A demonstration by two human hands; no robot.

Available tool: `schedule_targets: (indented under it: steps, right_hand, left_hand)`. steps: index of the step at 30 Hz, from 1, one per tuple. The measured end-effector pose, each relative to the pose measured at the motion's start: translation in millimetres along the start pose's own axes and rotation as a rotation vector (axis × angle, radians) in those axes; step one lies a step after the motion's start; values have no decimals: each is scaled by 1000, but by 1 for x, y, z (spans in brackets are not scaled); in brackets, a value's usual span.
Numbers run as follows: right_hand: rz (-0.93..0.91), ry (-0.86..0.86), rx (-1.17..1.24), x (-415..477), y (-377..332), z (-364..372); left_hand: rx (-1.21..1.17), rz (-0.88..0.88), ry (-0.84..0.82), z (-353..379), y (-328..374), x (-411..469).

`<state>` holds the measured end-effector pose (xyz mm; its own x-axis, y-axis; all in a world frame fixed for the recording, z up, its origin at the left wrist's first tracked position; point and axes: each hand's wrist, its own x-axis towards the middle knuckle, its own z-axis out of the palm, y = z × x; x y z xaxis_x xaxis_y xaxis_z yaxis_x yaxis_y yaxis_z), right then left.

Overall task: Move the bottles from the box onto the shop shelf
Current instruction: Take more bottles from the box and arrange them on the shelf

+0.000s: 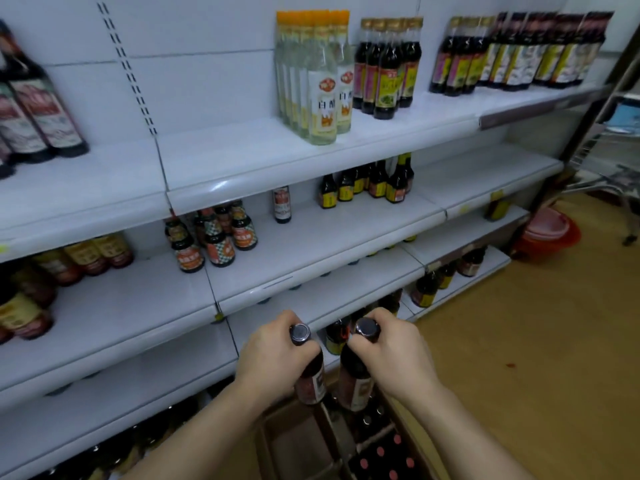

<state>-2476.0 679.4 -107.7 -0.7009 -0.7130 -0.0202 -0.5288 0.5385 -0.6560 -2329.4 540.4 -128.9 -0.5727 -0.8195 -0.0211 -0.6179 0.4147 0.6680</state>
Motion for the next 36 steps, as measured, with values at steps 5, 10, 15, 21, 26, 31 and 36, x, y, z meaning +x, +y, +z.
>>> schedule_targets:
  steps: [5,10,15,21,26,31,36]
  right_hand:
    - [-125,-17,-27,6,-36,-13]
    - [-244,-69,-57,14,-79,-22]
    - [-350,-88,-45,19,-134,-25]
    - [-431,-109,-37,22,-202,-16]
    - [-468,-82,-10,11,-265,-9]
    - [-447,-31,-25,-2,-316,6]
    - [-425,-9,-42,-12,-362,21]
  left_hand:
    - [-14,15,88,-43,6,1]
    - [-80,-6,172,-89,5,1]
    - [-101,-13,224,-140,-3,4]
    - [-155,54,255,-213,-20,1]
    - [-169,108,238,-275,-35,-4]
    - [-181,145,233,-326,-61,-3]
    - [-178,216,242,-374,-84,3]
